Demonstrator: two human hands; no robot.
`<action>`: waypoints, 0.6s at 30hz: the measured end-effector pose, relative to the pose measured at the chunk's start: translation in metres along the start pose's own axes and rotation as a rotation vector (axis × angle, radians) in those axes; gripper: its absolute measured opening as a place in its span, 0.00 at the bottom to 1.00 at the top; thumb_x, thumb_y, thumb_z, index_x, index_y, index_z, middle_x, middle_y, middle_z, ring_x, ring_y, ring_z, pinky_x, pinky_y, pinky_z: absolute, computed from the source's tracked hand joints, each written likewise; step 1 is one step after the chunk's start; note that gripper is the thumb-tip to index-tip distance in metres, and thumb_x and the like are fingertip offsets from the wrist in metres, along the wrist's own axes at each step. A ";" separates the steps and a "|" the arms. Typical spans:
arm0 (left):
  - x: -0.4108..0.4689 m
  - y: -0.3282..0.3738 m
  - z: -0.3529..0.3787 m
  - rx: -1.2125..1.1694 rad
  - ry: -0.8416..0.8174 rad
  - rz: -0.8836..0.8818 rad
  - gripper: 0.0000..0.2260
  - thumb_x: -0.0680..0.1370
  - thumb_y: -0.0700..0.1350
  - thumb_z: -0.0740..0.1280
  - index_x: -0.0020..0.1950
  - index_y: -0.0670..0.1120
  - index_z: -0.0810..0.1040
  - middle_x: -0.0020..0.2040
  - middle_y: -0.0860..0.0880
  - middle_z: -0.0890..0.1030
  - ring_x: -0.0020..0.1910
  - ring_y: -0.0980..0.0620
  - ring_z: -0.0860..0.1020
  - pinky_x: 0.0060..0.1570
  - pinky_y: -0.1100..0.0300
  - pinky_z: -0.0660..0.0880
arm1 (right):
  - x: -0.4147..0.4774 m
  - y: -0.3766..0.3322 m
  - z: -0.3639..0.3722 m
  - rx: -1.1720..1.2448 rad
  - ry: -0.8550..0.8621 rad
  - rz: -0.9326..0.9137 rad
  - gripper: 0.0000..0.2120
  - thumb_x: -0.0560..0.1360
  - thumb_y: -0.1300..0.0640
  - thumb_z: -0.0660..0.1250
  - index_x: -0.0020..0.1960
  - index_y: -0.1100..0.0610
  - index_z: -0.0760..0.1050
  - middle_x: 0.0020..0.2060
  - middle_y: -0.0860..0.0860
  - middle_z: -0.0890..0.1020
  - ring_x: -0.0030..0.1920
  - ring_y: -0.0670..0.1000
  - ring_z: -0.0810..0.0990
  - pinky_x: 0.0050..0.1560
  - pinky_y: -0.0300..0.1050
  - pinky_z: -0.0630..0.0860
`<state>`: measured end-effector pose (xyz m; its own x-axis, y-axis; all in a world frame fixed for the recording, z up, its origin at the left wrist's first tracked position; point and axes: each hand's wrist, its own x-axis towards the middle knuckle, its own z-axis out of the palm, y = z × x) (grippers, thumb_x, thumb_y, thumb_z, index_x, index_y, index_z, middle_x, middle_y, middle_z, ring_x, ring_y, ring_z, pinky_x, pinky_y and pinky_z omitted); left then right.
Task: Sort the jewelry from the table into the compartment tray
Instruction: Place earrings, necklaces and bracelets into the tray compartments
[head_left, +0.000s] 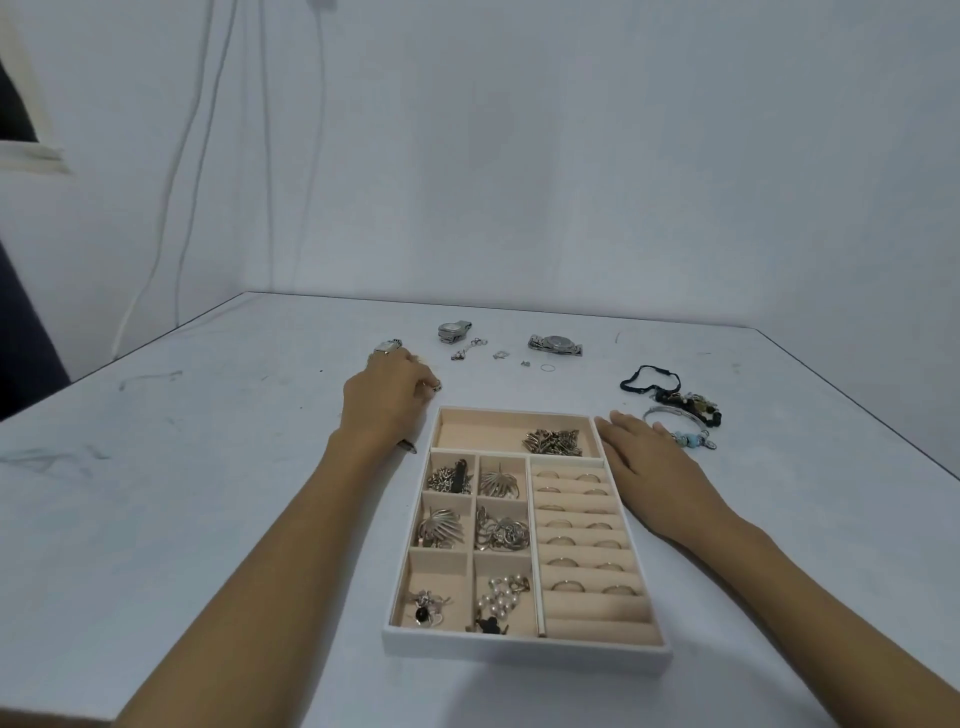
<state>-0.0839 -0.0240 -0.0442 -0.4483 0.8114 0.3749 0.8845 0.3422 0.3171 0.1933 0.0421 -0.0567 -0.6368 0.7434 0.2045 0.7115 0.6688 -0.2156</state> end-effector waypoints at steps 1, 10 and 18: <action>0.000 0.000 0.000 0.007 0.026 -0.001 0.08 0.79 0.48 0.64 0.53 0.53 0.83 0.59 0.52 0.77 0.64 0.50 0.69 0.48 0.55 0.70 | 0.001 0.001 0.001 -0.023 0.002 -0.002 0.21 0.84 0.53 0.47 0.74 0.56 0.63 0.72 0.54 0.67 0.74 0.51 0.62 0.74 0.44 0.49; -0.003 -0.009 0.006 -0.087 0.201 0.004 0.05 0.78 0.50 0.66 0.49 0.50 0.79 0.51 0.53 0.80 0.56 0.50 0.74 0.40 0.58 0.67 | 0.035 -0.001 -0.032 -0.175 -0.016 0.013 0.12 0.75 0.57 0.58 0.52 0.51 0.80 0.49 0.52 0.81 0.49 0.55 0.79 0.41 0.43 0.70; -0.003 -0.004 0.002 -0.185 0.220 0.057 0.06 0.79 0.51 0.64 0.51 0.52 0.80 0.50 0.54 0.80 0.54 0.52 0.76 0.42 0.57 0.69 | 0.118 -0.010 -0.031 0.094 -0.038 0.200 0.08 0.72 0.60 0.67 0.49 0.56 0.82 0.46 0.55 0.84 0.50 0.56 0.81 0.47 0.45 0.75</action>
<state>-0.0860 -0.0266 -0.0477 -0.4332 0.6980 0.5702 0.8799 0.1904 0.4354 0.1204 0.1233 -0.0005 -0.4976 0.8601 0.1126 0.7951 0.5042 -0.3370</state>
